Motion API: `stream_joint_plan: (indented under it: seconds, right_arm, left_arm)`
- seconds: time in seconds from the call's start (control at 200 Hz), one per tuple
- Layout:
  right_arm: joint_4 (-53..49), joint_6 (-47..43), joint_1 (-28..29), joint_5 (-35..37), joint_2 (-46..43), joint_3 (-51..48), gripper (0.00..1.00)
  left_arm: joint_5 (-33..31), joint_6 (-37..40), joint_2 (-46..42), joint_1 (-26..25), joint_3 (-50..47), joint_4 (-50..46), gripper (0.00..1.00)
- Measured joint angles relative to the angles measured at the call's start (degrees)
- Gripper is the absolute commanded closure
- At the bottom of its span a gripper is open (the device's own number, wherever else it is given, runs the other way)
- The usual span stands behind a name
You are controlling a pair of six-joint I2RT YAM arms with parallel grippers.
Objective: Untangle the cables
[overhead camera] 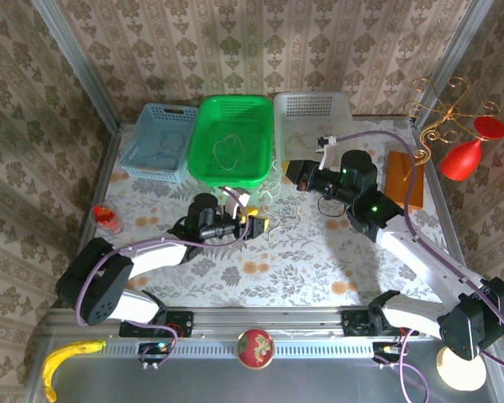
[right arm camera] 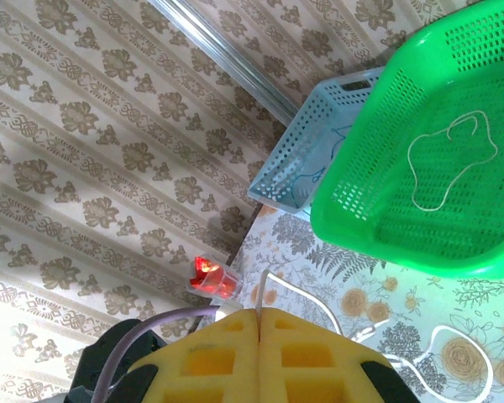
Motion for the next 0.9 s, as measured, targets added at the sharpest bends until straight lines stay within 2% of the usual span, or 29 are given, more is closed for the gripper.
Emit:
stream_joint_plan:
  seconds: [0.205, 0.775, 0.84, 0.9]
  right_arm:
    - [1.4, 0.4, 0.0, 0.0, 0.0, -0.2, 1.00]
    - [2.4, 1.7, 1.5, -0.2, -0.4, -0.2, 1.00]
    - [2.5, 1.7, 1.7, -0.2, -0.4, -0.2, 1.00]
    - [2.6, 1.8, 1.8, -0.2, -0.4, -0.2, 1.00]
  left_arm:
    - [1.9, 0.4, 1.0, 0.0, 1.7, -1.2, 0.32]
    - [2.1, 1.0, 8.7, -0.1, 8.3, 0.6, 0.29]
    - [1.9, 1.1, 9.3, -0.1, 8.6, 1.1, 0.34]
    - [1.9, 1.4, 9.8, -0.1, 8.9, 1.4, 0.45]
